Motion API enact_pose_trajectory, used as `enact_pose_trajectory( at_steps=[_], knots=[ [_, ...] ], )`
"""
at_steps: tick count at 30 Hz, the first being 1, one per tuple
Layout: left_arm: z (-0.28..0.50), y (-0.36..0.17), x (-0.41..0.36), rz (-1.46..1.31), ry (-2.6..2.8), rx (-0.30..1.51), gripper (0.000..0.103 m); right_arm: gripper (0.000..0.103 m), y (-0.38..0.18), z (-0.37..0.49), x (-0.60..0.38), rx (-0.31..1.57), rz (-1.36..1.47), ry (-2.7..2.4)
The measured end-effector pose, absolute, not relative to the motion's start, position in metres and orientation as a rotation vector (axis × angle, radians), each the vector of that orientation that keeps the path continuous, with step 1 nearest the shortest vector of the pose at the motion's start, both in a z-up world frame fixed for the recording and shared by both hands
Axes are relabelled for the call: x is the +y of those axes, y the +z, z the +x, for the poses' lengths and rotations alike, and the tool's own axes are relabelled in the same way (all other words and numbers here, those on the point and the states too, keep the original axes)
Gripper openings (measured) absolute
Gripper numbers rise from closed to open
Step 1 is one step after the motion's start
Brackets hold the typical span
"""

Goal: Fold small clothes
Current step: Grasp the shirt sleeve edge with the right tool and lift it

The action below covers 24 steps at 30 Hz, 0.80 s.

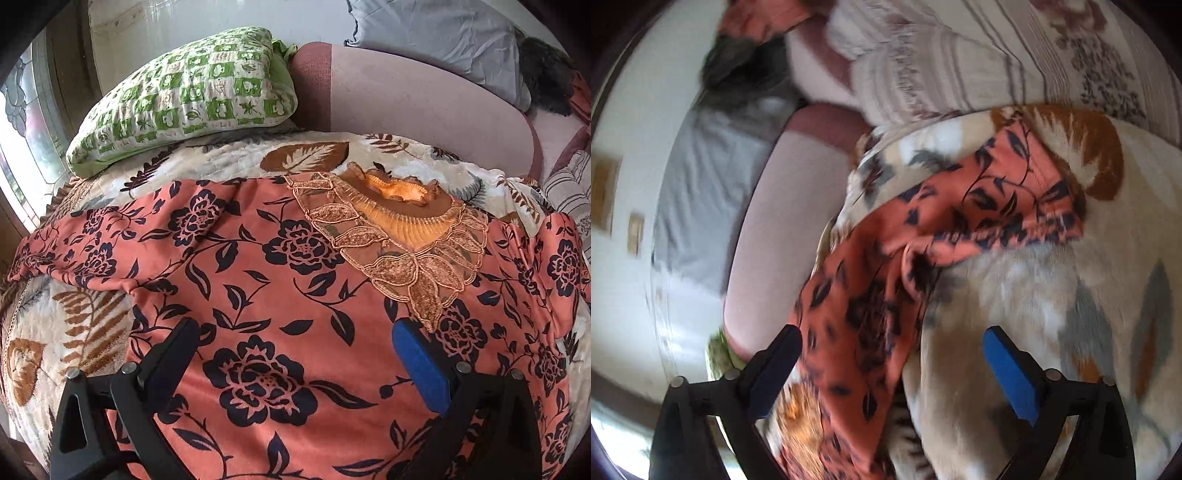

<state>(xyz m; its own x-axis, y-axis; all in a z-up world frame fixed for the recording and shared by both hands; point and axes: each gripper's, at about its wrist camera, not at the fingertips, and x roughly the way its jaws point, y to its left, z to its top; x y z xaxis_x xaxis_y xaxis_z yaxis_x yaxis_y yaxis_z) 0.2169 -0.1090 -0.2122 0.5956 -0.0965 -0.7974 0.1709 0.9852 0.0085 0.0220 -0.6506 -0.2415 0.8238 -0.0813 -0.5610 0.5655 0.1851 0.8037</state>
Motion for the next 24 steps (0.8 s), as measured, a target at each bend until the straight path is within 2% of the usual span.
enact_pose_trajectory(
  at_steps=[6,11,13,19,24],
  knots=[
    [0.238,-0.230,-0.103,0.068,-0.155,0.951,0.103,0.071,-0.280,0.046,-0.690,0.444,1.482,-0.610],
    [0.247,-0.230,-0.104,0.067,-0.182,0.939,0.103,0.019,-0.287,0.040,-0.704,0.358,1.491,-0.705],
    [0.250,-0.229,-0.103,0.065,-0.169,0.927,0.103,0.009,-0.277,0.037,-0.701,0.324,1.433,-0.715],
    [0.253,-0.217,-0.083,0.017,-0.121,0.907,0.103,0.007,-0.207,0.035,-0.673,0.176,1.234,-0.576],
    [0.252,-0.202,-0.052,-0.019,-0.038,0.859,0.103,0.007,-0.133,0.071,-0.613,0.180,1.096,-0.341]
  ],
)
